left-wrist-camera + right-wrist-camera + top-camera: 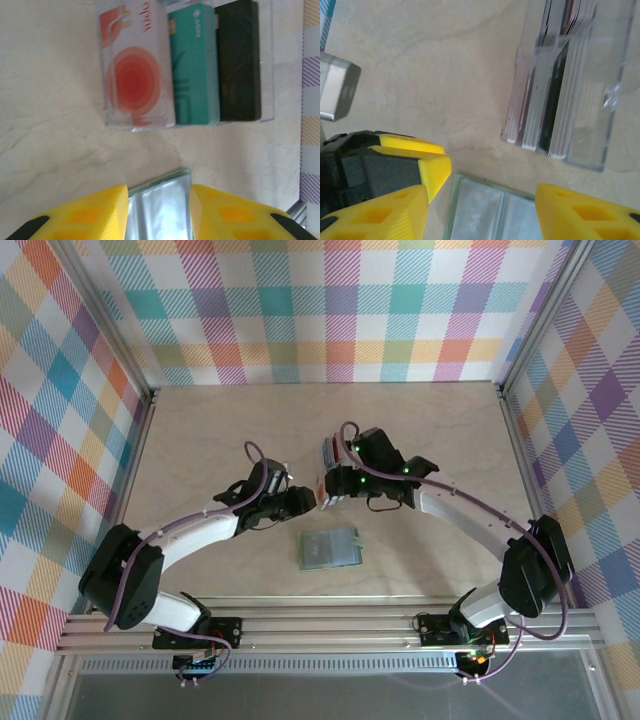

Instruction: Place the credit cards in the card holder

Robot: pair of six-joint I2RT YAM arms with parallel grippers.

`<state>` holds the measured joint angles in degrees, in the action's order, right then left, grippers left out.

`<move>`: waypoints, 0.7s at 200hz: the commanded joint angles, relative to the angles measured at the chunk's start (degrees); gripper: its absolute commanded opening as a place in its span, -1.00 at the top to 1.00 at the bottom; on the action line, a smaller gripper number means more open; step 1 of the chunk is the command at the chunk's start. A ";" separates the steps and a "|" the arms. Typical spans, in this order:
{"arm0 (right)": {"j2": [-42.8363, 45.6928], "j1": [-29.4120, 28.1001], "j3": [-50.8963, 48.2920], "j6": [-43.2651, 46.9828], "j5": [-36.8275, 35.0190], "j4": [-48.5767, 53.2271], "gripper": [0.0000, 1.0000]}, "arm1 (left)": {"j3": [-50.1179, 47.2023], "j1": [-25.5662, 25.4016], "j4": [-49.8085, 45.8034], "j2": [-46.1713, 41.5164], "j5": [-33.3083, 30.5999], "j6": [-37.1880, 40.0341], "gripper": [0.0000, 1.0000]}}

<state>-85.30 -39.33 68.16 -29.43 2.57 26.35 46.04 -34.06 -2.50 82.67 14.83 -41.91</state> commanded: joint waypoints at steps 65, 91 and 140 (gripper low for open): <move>-11.95 1.88 10.23 6.24 -1.58 6.19 -0.14 | 9.17 1.54 2.35 10.70 5.58 2.60 0.36; -15.16 1.89 13.61 7.05 -2.98 7.88 -0.15 | 9.03 1.96 2.90 12.18 6.09 2.80 0.37; -17.96 1.89 15.67 7.99 -5.44 9.40 -0.16 | 8.54 2.64 3.99 13.59 7.05 2.79 0.39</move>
<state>-102.17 -37.19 82.13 -23.00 -0.84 33.32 53.84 -32.32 0.03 95.74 20.49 -40.42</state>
